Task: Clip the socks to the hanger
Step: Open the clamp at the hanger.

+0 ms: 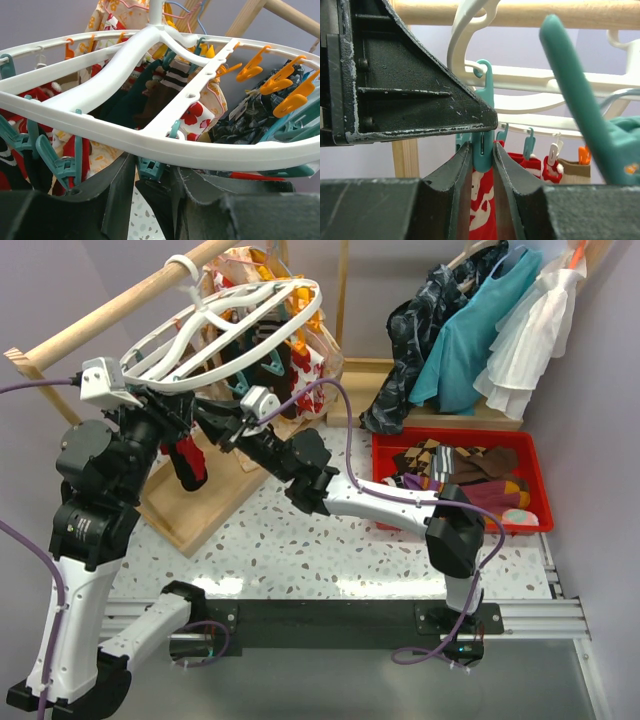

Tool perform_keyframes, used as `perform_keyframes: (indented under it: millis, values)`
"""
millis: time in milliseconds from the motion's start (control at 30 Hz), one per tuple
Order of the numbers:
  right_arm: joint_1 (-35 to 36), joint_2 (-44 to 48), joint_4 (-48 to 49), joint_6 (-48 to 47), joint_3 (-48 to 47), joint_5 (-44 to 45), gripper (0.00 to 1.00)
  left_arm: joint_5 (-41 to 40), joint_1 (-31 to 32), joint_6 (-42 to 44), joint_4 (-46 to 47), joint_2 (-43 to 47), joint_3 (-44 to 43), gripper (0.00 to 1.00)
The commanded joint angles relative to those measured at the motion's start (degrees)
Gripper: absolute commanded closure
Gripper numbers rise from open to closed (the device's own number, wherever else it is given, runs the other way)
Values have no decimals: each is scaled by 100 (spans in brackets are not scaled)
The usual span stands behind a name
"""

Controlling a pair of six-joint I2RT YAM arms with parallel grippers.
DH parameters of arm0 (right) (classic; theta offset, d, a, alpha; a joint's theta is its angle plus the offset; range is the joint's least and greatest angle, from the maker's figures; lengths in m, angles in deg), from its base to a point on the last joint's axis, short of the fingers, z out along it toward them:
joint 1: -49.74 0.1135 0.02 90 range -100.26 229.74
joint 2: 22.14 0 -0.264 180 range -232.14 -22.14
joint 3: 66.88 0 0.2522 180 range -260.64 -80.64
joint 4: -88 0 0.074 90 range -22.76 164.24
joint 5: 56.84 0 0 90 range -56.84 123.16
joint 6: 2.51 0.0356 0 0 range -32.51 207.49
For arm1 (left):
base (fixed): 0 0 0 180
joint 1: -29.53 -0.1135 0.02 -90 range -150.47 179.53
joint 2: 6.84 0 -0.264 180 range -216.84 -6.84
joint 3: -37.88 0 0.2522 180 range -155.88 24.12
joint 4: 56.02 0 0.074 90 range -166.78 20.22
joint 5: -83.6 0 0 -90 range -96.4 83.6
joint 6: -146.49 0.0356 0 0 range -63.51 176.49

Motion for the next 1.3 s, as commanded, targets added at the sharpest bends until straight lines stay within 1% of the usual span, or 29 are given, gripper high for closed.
perform_keyframes:
  millis: [0,33,200,267,300,433,533,567,667,700,800,833,900,933,1000,1033,1100,1133,1200,1233,1267]
  values:
    - [-47,365,7,99,129,-5,89,65,-17,-79,407,-3,101,70]
    - [-47,400,-1,99,208,-5,89,47,-17,-35,434,6,127,76]
    - [-47,479,-115,99,367,47,86,12,-17,35,548,67,329,86]
    - [-55,531,-186,99,437,74,83,29,-17,35,645,120,434,94]
    - [-55,541,-221,99,472,109,82,29,-17,35,688,138,470,100]
    - [-47,620,-335,99,604,188,79,-6,-17,53,890,225,672,100]
    - [-55,707,-441,99,727,258,70,-23,-17,62,987,278,839,100]
    - [-47,734,-450,99,788,284,64,-23,-17,71,996,287,891,100]
    - [-47,900,-511,90,1008,407,57,-23,-17,88,1049,296,979,100]
    - [-55,953,-537,81,1139,434,53,-15,-17,97,1067,296,989,100]
    - [-47,1225,-748,55,1473,513,48,-32,-17,106,1093,305,1059,100]
    - [-55,1418,-897,55,1579,557,45,-32,-17,106,1084,305,1076,100]
    - [-55,1664,-1125,116,1894,802,41,-50,-17,106,1058,305,1120,100]
    - [-55,1770,-1535,142,1983,908,37,-58,-17,106,1049,296,1129,100]
    - [-55,2183,-2073,151,2229,1205,34,-67,-17,97,1023,287,1190,100]
    - [-55,2297,-2659,160,2300,1312,31,-67,-17,97,1023,287,1217,100]
    - [-64,2701,-3286,213,2501,1566,26,-59,-17,88,1014,278,1305,100]
    - [-73,2851,-3933,239,2564,1751,22,-50,-17,71,997,270,1314,100]
    - [-152,3262,-4534,537,2783,2067,16,-41,-17,53,961,252,1349,100]
    - [-187,3396,-5085,616,2862,2321,13,-41,-17,27,918,261,1358,100]
    - [-318,3528,-5290,782,2950,2411,9,-41,-17,1,891,252,1366,100]
